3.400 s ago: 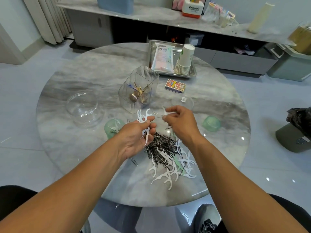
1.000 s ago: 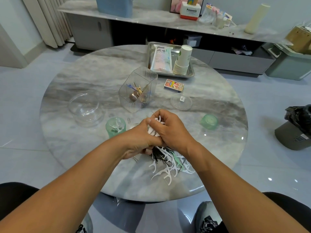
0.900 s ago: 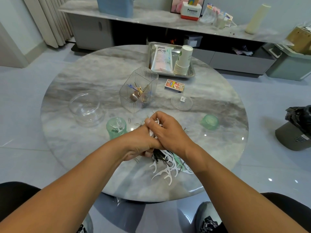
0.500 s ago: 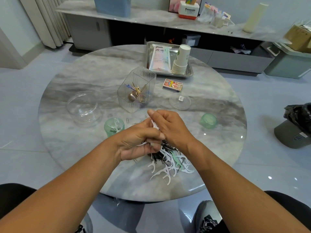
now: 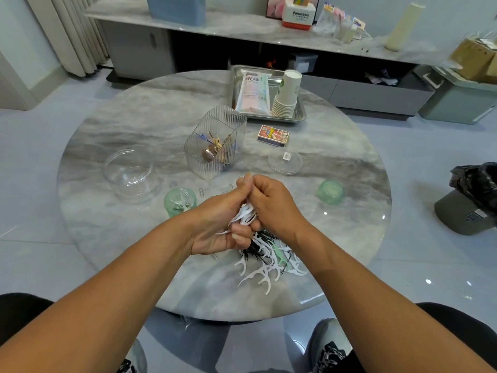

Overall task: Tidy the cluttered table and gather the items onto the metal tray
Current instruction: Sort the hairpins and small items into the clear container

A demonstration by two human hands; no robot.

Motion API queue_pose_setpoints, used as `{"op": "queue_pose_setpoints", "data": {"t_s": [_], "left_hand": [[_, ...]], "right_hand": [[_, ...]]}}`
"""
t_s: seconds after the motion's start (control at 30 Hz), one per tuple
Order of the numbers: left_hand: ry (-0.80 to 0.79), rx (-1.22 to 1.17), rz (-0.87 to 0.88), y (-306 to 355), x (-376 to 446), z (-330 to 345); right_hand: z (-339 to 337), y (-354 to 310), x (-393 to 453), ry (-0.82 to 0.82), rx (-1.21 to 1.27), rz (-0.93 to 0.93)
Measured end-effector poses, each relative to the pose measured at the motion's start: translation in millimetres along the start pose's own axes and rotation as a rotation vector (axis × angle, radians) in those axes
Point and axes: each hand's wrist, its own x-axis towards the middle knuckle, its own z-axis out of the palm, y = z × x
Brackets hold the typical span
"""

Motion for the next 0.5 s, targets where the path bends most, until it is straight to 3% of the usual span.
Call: {"op": "queue_pose_setpoints", "data": {"t_s": [0.27,0.4,0.5], "left_hand": [[0.093,-0.133,0.237,-1.9,9.3,-2.3],[0.153,-0.388,0.361,6.4,13.6,0.3],[0.267,-0.498,0.493,11.8,15.2,1.5]], "right_hand": [[3.2,-10.4,3.1,0.096,0.206,0.128],[-1.2,-12.5,0.6,0.21,0.187,0.193],[-4.4,-18.0,-4.6,0.078,0.172,0.286]]}}
